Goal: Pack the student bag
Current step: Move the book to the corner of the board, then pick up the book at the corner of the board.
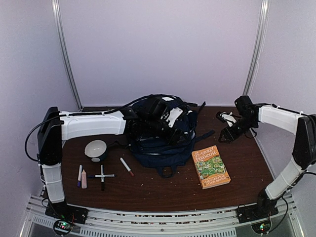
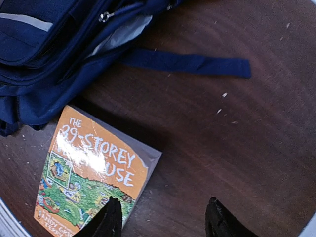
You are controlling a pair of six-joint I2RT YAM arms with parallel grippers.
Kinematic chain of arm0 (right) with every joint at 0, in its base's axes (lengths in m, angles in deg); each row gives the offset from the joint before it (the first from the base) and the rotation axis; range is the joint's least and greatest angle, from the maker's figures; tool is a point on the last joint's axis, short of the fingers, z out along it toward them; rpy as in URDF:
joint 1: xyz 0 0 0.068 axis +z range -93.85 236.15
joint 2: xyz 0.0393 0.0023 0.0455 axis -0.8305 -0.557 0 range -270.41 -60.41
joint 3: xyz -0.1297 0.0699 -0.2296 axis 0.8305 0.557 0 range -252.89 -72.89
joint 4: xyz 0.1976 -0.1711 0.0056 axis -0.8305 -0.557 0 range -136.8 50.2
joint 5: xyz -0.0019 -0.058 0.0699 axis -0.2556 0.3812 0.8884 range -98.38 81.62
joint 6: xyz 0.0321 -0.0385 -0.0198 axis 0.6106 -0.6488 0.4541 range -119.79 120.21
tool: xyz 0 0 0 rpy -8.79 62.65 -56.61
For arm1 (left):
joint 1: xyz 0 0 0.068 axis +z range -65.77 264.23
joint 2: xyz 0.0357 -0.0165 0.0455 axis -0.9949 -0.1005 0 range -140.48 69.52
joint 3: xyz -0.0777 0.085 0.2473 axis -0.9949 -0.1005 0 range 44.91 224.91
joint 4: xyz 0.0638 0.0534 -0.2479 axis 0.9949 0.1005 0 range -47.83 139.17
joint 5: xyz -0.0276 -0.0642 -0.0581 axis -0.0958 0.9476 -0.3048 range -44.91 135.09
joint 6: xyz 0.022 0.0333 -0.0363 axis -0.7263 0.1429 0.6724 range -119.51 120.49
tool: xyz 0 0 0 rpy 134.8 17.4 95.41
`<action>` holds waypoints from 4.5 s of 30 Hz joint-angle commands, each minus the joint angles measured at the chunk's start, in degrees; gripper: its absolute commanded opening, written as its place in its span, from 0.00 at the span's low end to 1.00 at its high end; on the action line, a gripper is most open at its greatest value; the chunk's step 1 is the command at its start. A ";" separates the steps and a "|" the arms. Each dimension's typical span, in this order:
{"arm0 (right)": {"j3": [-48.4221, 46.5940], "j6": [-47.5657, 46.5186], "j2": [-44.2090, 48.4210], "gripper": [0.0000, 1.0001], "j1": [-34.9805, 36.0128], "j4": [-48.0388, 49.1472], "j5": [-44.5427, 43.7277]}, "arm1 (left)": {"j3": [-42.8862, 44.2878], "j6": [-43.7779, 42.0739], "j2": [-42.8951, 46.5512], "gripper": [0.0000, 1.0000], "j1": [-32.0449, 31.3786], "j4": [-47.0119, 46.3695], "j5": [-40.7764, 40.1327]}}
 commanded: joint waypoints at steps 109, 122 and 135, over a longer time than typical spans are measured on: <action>2.38 6.89 -12.55 0.16 -5.21 -1.45 26.67 | 11.57 -12.01 -16.57 0.50 -3.16 5.30 5.02; 0.81 7.29 -16.03 0.19 -5.17 -1.26 25.26 | 12.27 -12.22 -16.95 0.50 -3.22 6.00 4.93; -1.55 6.68 -18.63 0.07 -3.63 -3.24 26.35 | 13.51 -11.11 -17.72 0.53 -3.16 6.80 2.25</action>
